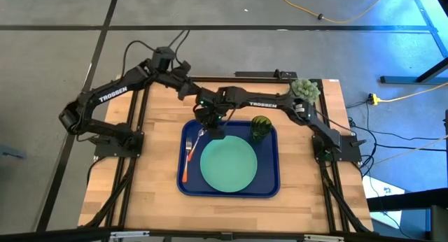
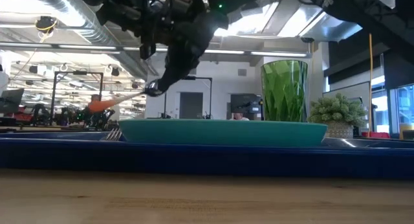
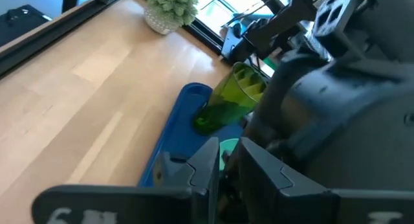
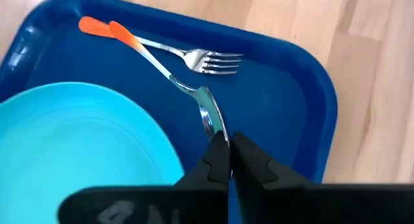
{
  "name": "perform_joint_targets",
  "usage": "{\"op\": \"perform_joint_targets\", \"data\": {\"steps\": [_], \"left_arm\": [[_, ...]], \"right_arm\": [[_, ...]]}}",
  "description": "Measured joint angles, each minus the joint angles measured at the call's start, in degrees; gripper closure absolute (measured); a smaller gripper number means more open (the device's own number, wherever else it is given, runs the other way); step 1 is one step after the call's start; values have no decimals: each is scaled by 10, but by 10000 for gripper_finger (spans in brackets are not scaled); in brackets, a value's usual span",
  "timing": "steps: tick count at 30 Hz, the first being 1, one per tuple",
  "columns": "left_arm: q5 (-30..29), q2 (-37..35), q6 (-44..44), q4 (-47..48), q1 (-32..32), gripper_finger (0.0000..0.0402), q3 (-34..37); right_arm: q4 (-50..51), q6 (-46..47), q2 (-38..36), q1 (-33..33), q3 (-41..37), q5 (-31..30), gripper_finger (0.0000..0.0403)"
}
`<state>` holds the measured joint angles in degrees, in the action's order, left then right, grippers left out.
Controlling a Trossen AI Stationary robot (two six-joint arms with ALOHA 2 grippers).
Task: Pick and place plate/cup/fork/spoon on tray
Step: Put the orange spoon on the left of the green plate on the blue tray
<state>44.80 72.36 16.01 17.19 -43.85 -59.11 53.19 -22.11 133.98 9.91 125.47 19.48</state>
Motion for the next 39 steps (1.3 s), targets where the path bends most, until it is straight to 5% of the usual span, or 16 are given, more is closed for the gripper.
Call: {"op": "perform_joint_targets", "data": {"steps": [39], "left_arm": [[-22,0,4,2,4,351,0]], "right_arm": [[-29,-114,87,7,0,4,399]]}}
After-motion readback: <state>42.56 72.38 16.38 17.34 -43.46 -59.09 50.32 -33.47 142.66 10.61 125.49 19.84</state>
